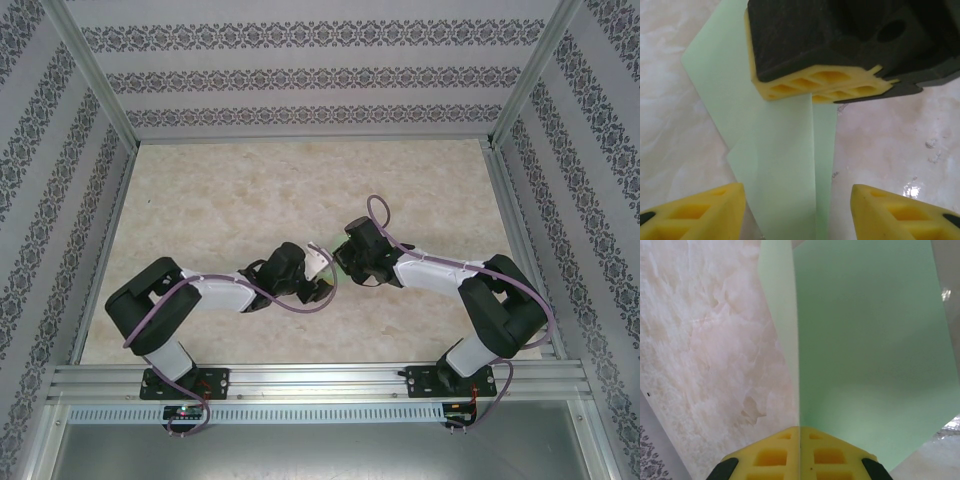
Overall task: Fold a paper plane with a square sheet of paper (pick it up from the middle)
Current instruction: Fourth fold the wing at the center of the table.
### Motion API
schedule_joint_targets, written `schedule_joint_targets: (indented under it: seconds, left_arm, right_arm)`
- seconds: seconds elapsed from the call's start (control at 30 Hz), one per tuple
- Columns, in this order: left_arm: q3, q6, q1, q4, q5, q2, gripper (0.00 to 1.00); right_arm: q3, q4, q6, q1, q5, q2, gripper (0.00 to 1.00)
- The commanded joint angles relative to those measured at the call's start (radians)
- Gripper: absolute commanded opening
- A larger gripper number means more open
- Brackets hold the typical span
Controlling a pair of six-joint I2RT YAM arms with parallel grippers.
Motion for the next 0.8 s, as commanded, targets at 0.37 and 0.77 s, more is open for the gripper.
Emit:
schedule_joint_targets:
  seconds: [0.37,0.77]
  left_arm:
    - [-0.033,0.120,-0.041,0.151,-0.100,0.042,0.30]
    - [-0.015,0.115,-0.044,0.120,-0.084,0.044,0.28]
  right_arm:
    - [-0.034,-0.046,-0.036,-0.067,-0.082,-0.101,0.31]
    - [0.015,-0.087,-0.164,-0.089,-0.175,-0.044,0.22]
